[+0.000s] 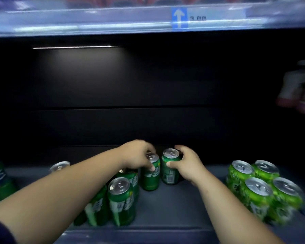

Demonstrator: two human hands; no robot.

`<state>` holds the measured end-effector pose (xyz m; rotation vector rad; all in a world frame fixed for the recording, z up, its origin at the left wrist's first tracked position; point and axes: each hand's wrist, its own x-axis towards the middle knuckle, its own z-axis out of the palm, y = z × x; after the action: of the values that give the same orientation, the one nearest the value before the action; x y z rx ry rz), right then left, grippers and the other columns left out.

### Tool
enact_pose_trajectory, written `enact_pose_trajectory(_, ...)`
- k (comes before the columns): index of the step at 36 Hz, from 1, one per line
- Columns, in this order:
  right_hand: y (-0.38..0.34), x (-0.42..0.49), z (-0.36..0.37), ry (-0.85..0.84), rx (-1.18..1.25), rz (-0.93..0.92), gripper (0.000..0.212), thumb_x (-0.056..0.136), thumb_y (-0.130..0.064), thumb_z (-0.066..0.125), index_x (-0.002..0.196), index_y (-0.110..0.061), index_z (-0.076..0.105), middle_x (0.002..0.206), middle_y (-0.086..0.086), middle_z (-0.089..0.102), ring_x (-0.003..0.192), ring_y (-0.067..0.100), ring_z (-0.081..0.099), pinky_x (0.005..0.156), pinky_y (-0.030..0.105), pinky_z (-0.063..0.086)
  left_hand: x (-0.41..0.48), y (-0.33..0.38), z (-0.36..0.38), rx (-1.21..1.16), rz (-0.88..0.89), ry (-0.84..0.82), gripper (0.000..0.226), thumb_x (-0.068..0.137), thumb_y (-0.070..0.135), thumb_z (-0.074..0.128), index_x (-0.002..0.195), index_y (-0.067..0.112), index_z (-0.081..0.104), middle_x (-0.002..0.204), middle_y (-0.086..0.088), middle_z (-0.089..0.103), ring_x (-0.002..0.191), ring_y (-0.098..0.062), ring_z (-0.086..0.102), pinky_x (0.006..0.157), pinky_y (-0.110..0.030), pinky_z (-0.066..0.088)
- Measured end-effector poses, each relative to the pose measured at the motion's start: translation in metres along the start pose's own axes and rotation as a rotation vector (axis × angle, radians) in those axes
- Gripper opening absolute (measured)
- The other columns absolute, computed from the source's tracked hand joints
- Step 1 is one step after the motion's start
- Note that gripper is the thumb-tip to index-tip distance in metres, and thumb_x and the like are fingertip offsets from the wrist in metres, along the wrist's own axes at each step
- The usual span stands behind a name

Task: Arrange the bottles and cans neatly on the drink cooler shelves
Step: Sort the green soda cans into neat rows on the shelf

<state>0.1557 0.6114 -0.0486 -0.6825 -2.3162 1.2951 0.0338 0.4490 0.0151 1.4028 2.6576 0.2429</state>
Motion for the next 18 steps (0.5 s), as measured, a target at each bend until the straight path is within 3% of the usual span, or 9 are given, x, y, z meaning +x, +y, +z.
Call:
enact_pose_trajectory(3,-0.005,-0.029,-0.003,-0.012,-0.041,-0.003,0.071,0.07,-0.019,0.089,0.134,-0.018,0.059,0.129,0.0,0.054,0.114,0.016,0.055,0.098,0.03,0.045,-0.014,0.0,0.001,-0.032,0.01,0.005,0.062,0.07,0.046,0.084,0.124,0.025,0.063,0.112,0.005,0.064,0.098,-0.016,0.059,0.079,-0.027,0.046)
enact_pose_trajectory(5,-0.007,-0.048,-0.004,-0.021,-0.046,0.0,0.067,0.068,-0.02,0.09,0.128,-0.021,0.061,0.125,-0.002,0.055,0.109,0.014,0.056,0.094,0.03,0.047,-0.023,-0.001,0.002,-0.062,0.014,0.006,0.059,0.069,0.047,0.084,0.121,0.028,0.063,0.111,0.006,0.064,0.094,-0.015,0.059,0.079,-0.028,0.048)
enact_pose_trajectory(10,-0.012,-0.096,0.002,-0.048,-0.09,-0.052,0.052,0.062,-0.036,0.09,0.105,-0.034,0.061,0.111,-0.012,0.055,0.101,0.005,0.057,0.085,0.026,0.046,-0.043,0.0,0.013,-0.111,0.054,0.039,0.062,0.069,0.045,0.084,0.126,0.029,0.063,0.117,0.008,0.065,0.101,-0.014,0.061,0.089,-0.033,0.052)
enact_pose_trajectory(13,-0.013,-0.115,0.009,-0.035,-0.111,-0.062,0.055,0.062,-0.046,0.087,0.109,-0.038,0.059,0.11,-0.015,0.05,0.1,0.004,0.055,0.089,0.03,0.049,-0.051,0.003,0.017,-0.163,0.067,0.064,0.063,0.07,0.043,0.083,0.128,0.028,0.063,0.121,0.008,0.066,0.105,-0.012,0.062,0.094,-0.032,0.051)
enact_pose_trajectory(18,-0.007,-0.13,0.011,-0.033,-0.074,-0.041,0.068,0.059,-0.044,0.086,0.117,-0.043,0.05,0.121,-0.015,0.05,0.11,0.004,0.054,0.096,0.032,0.048,-0.055,-0.002,0.016,-0.14,0.031,0.009,0.071,0.071,0.045,0.077,0.138,0.039,0.053,0.135,0.012,0.061,0.123,-0.013,0.057,0.106,-0.036,0.044)
